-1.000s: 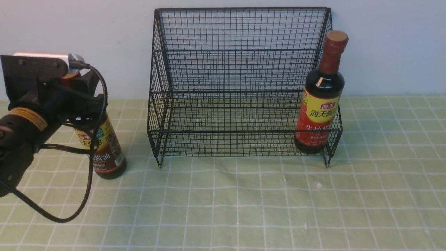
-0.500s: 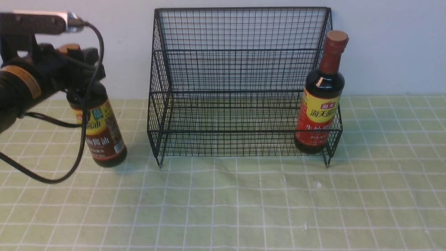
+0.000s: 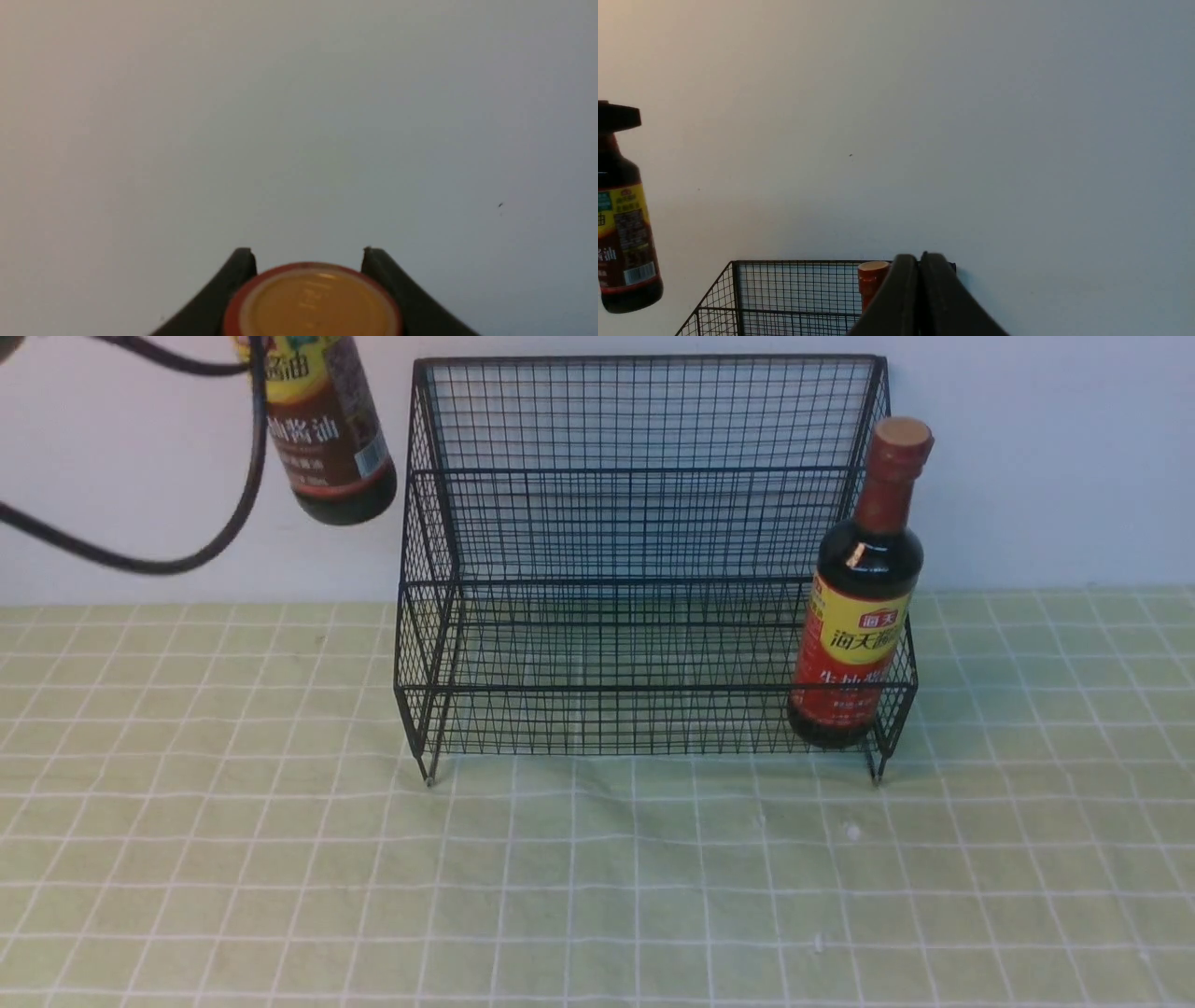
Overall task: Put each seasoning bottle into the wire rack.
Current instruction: Use the left arm to put the condiment bottle back on the shelf
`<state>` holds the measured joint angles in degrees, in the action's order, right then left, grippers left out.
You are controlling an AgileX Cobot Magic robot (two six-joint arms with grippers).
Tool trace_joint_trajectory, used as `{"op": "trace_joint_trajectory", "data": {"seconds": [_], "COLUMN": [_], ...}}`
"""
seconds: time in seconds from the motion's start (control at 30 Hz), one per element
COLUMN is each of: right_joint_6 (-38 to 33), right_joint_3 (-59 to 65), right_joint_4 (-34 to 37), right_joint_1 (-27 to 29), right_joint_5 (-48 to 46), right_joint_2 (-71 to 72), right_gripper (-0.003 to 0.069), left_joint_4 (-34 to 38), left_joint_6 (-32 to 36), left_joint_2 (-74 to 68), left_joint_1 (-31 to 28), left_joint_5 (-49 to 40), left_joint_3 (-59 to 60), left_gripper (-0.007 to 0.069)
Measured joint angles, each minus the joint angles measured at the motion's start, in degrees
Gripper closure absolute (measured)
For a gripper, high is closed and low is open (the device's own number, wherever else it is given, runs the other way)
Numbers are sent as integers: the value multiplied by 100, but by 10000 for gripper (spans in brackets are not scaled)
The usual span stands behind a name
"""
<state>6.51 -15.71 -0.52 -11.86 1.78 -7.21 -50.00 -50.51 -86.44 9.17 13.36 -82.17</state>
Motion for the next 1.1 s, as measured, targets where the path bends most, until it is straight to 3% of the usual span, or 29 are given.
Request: {"op": "trace_joint_trajectory", "data": {"seconds": [0.3, 0.67, 1.1], "right_joint_6": [32, 32, 32], "right_joint_3": [0, 0, 2], "right_joint_4": [0, -5, -5], "right_joint_1": [0, 0, 0], "right_joint_5": [10, -178, -473], "right_joint_2": [0, 0, 0], "right_gripper": [673, 673, 673], "left_joint_4": [12, 0, -597], "left_joint_6": [21, 10, -16], "left_joint_2": [-1255, -2147, -2650], "left_joint_1": [784, 968, 1390], "left_joint_5": [-260, -362, -1034], "left_joint_3": [-855, -1042, -1072], "left_gripper": [365, 365, 358]}}
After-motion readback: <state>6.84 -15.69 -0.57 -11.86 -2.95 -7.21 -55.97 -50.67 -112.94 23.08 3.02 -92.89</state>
